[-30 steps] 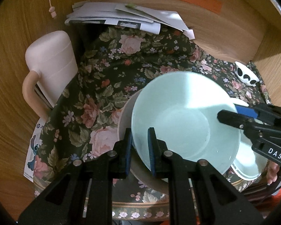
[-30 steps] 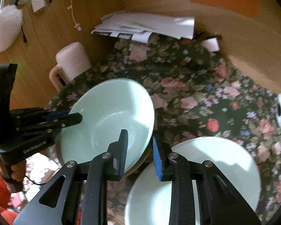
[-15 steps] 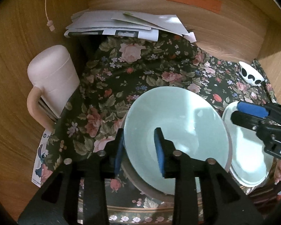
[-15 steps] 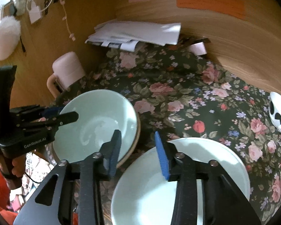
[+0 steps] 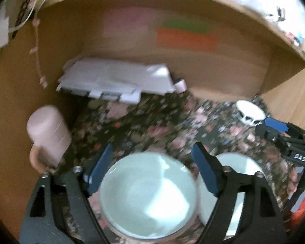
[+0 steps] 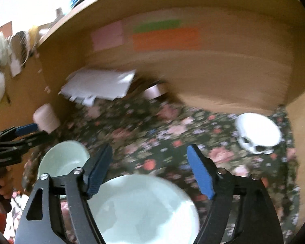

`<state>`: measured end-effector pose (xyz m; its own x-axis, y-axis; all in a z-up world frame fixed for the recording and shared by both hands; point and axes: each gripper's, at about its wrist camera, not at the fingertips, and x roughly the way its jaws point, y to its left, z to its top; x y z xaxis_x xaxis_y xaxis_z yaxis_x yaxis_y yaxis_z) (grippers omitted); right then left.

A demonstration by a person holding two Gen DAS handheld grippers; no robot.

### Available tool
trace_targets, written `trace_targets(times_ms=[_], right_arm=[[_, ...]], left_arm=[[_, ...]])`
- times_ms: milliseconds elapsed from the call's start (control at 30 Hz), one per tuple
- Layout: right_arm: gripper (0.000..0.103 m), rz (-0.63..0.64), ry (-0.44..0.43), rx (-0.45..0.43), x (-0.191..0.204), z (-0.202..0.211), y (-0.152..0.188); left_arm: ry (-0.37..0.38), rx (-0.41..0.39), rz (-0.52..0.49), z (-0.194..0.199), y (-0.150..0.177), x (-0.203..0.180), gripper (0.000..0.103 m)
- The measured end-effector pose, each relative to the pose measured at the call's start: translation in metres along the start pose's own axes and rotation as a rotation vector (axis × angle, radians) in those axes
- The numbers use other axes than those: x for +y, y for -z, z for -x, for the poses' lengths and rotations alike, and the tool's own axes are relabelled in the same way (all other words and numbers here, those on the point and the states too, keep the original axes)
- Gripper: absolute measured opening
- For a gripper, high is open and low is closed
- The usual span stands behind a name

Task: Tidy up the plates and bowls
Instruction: 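Open both grippers and lift them away from the bowls, then move both open grippers to the small white bowl by the wall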

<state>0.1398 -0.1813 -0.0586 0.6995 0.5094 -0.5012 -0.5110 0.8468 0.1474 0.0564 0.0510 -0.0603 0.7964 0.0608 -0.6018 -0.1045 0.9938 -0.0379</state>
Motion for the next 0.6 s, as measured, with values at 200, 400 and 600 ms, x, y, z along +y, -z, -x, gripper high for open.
trace_targets(times_ms=[200, 400, 600], right_arm=[[0.076, -0.052, 0.100, -0.034, -0.045, 0.009, -0.008], [0.076, -0.068, 0.237, -0.029, -0.086, -0.001, -0.006], [0.076, -0.137, 0.315, 0.023, -0.135, -0.022, 0.000]], left_arm=[[0.067, -0.045, -0.025, -0.005, -0.024, -0.035, 0.093], [0.116, -0.001, -0.044, -0.034, -0.038, -0.063, 0.094], [0.139, 0.067, -0.073, -0.076, -0.044, -0.085, 0.094]])
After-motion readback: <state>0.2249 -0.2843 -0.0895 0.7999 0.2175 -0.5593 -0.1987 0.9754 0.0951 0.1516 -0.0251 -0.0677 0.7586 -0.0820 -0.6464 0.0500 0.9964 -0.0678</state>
